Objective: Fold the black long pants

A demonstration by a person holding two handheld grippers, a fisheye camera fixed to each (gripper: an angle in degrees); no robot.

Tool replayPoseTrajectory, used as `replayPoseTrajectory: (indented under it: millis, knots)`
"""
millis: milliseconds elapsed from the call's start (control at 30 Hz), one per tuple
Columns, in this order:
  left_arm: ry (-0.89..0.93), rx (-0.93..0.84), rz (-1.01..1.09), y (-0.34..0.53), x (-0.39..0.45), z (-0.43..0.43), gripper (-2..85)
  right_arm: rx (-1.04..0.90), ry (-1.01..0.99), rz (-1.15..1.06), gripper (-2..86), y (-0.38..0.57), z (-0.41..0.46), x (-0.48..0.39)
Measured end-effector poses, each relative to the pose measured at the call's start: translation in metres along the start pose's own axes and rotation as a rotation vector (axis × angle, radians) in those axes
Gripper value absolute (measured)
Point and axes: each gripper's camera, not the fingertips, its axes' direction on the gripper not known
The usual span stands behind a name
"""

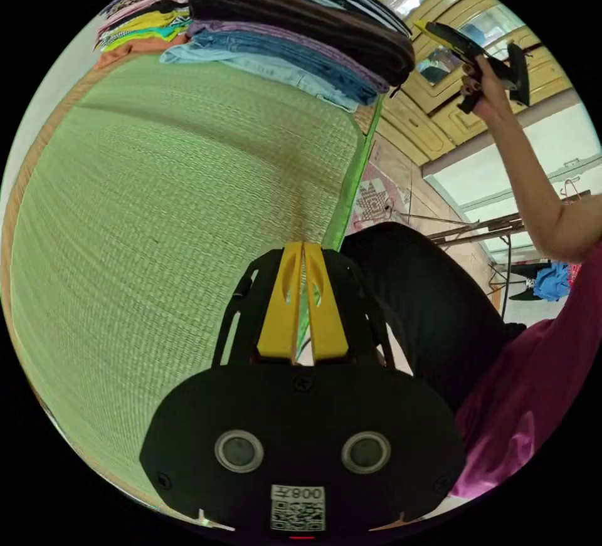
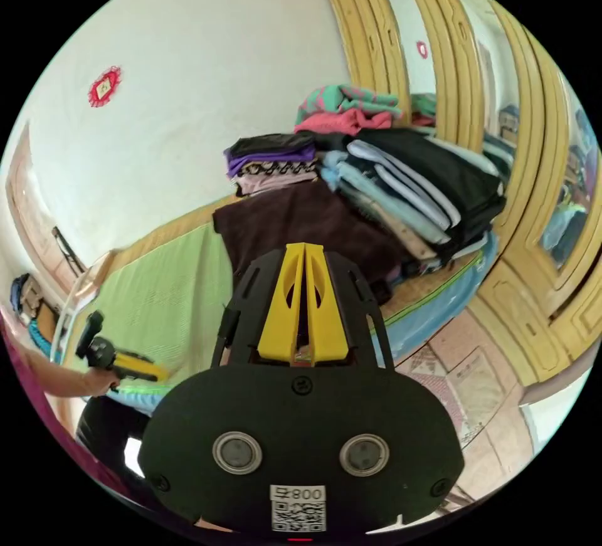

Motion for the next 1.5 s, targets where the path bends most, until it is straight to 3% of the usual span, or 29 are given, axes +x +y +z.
replayPoseTrajectory:
  millis: [167,500,900,1267,1500]
  knots:
    - [-0.009,0.032,-0.027,0.025,0.015,0.025,0.2,0.048,0.158,-0.046,8.2,-0.106,0.055,0.041]
    - [-0.029,0.053,0.023,0.073,0.030,0.075,0.3,-0.050,0.257,-0.053,9.2,-0.300,0.254,0.092]
    - [-0.123,0.104,0.103,0.163,0.037,0.151,0.3,-0.093,0.314,0.024,6.3,-0.402,0.426,0.121]
    - [0.019,0.193,0.099,0.283,-0.019,0.237,0.1,0.059,0.133,0.255,1.6,-0.455,0.442,0.165]
    - [0.143,0.181,0.129,0.365,-0.045,0.276,0.0,0.212,-0.124,0.216,1.2,-0.517,0.378,0.111]
